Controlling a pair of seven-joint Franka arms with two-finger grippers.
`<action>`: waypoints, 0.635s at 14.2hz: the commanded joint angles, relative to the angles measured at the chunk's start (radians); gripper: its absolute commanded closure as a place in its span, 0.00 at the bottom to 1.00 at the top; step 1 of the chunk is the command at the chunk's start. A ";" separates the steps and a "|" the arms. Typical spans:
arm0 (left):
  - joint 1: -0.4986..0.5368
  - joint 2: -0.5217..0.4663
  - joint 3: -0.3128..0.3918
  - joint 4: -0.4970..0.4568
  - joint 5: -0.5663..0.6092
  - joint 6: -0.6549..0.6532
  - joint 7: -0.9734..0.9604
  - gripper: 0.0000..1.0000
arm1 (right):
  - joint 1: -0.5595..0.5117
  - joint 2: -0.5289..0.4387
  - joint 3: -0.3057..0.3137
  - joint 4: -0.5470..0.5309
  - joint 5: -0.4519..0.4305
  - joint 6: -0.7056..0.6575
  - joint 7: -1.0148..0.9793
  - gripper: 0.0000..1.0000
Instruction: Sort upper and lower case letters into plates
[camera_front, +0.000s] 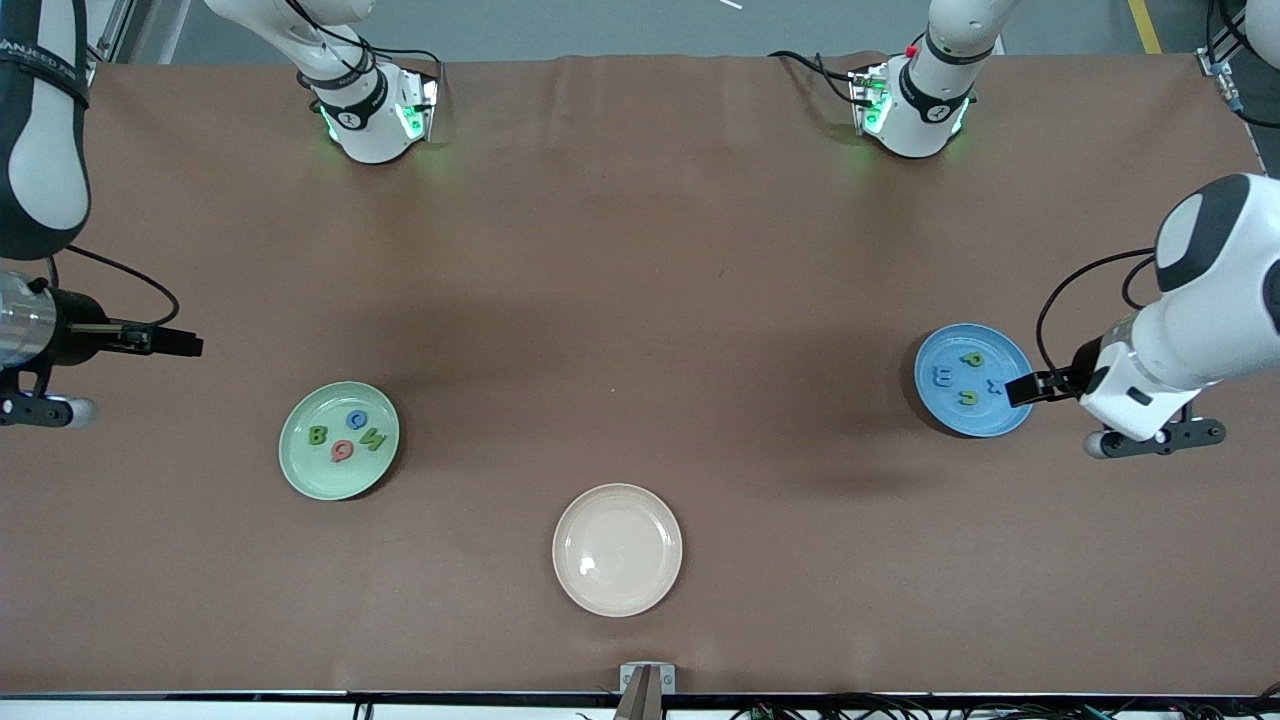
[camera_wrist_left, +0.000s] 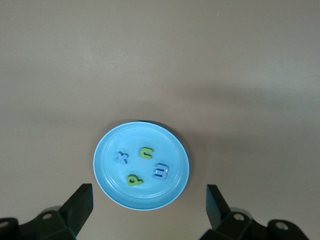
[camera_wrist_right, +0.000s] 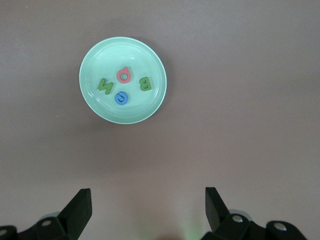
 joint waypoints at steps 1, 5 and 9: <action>-0.099 -0.084 0.127 0.039 -0.067 -0.022 0.070 0.01 | -0.023 0.016 0.013 0.044 -0.004 -0.021 -0.021 0.00; -0.310 -0.227 0.469 0.064 -0.291 -0.027 0.247 0.01 | -0.017 0.007 0.021 0.056 0.004 -0.032 -0.009 0.00; -0.385 -0.286 0.575 0.057 -0.382 -0.027 0.339 0.01 | -0.007 -0.039 0.021 0.046 0.004 -0.032 -0.021 0.00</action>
